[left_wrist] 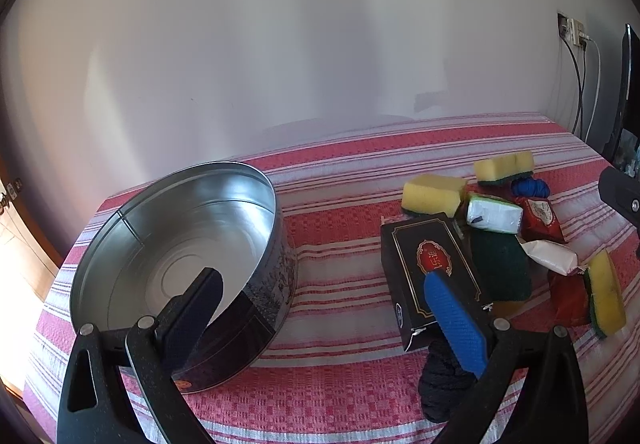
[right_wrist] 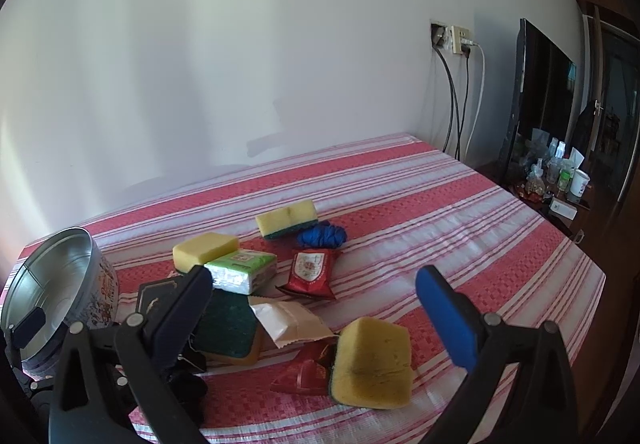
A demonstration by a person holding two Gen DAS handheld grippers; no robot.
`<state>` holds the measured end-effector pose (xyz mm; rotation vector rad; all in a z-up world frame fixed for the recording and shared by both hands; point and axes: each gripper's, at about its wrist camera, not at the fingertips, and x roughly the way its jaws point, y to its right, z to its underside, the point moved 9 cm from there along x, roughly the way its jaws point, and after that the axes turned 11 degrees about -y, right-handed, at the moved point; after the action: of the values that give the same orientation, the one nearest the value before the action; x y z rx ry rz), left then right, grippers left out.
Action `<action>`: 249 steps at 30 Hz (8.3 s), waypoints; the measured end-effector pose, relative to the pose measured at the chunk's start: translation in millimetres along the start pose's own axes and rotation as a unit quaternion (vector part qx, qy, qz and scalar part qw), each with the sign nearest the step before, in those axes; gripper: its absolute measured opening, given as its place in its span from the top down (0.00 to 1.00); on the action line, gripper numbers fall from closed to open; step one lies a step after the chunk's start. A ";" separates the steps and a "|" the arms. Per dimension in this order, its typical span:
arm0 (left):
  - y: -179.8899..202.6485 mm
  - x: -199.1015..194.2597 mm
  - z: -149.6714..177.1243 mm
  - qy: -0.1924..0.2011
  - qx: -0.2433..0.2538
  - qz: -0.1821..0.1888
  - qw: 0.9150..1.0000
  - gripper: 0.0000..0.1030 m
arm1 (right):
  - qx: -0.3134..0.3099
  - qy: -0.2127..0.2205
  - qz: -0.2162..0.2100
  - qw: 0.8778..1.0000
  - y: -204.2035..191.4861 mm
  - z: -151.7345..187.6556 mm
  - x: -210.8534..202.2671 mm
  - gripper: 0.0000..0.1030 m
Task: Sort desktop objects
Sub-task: 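Move the left gripper toward the black knitted ball beside the black box, then grasp the black knitted ball with the left gripper while the right gripper grasps the large yellow sponge, then carry the ball and sponge over the silver tin and open both grippers, then grasp the black box with the left gripper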
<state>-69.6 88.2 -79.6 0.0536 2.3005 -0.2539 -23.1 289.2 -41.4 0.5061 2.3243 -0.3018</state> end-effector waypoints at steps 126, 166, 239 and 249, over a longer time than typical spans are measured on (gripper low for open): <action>-224.3 31.2 -15.9 0.021 -0.104 -0.064 0.992 0.55 | -0.181 0.008 -0.284 0.942 -270.8 17.3 -44.2 0.42; -237.1 72.5 -19.4 -0.023 -0.096 -0.147 0.984 0.29 | -0.164 0.005 -0.238 0.957 -289.1 13.4 23.7 0.07; 81.3 57.6 -12.7 -0.037 0.084 0.075 0.993 0.22 | -0.007 0.016 -0.042 0.999 59.7 27.9 17.0 0.08; 68.6 88.7 0.2 -0.109 0.045 0.066 0.991 0.22 | -0.031 -0.079 -0.075 0.994 34.1 51.6 48.5 0.08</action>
<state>-121.3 151.6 -156.2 0.2128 2.0579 -0.2814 -8.6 314.5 -114.3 0.2670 2.2135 -0.3268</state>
